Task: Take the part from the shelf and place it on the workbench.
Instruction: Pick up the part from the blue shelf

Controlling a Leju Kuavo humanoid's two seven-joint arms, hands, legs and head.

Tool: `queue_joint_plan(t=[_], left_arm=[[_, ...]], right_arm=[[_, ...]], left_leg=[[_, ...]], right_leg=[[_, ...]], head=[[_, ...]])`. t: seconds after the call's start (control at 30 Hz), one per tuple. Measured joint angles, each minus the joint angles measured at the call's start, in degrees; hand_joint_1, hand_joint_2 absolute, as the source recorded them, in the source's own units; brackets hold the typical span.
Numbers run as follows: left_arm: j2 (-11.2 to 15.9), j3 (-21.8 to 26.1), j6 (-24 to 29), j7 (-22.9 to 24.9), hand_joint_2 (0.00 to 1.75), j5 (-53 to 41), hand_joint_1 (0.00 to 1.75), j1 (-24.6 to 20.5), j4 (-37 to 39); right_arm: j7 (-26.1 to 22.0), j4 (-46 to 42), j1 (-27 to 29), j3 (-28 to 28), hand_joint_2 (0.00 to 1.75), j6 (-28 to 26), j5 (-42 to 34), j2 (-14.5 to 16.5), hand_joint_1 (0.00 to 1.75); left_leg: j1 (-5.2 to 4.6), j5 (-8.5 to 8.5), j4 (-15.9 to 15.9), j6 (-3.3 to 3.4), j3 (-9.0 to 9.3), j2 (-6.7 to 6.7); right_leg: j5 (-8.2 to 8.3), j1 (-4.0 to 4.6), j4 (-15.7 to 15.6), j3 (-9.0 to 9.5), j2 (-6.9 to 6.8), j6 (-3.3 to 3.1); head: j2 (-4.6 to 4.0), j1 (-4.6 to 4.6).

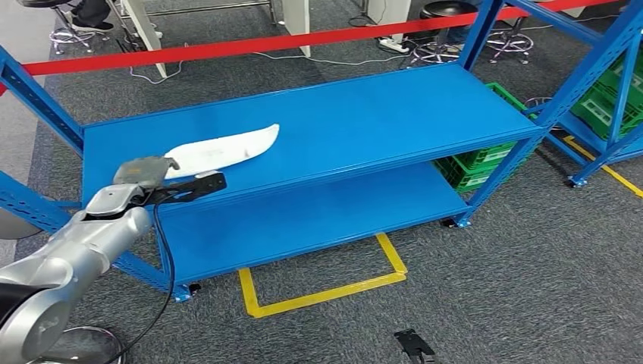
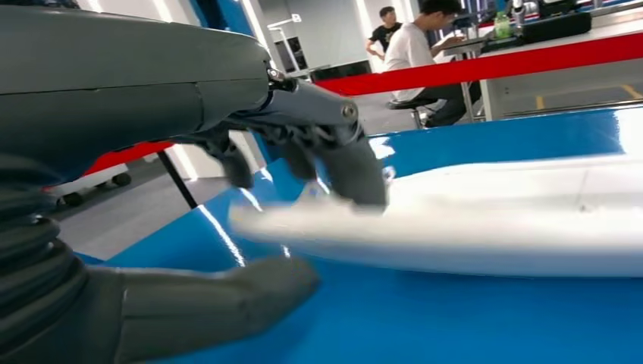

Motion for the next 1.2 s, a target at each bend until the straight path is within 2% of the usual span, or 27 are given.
queue_joint_plan(t=[1.2], left_arm=[[1.1, 2.0, -0.3, -0.5, 1.75, -2.2, 1.75, 0.0, 0.0]], right_arm=[[-0.7, 0.0, -0.1, -2.3, 1.75, -0.2, -0.4, -0.9, 0.0]], left_leg=[[0.0, 0.0, 0.0, 0.0, 0.01, 0.0]], right_leg=[[0.0, 0.0, 0.0, 0.0, 0.0, 0.0]], head=[[0.0, -0.01]])
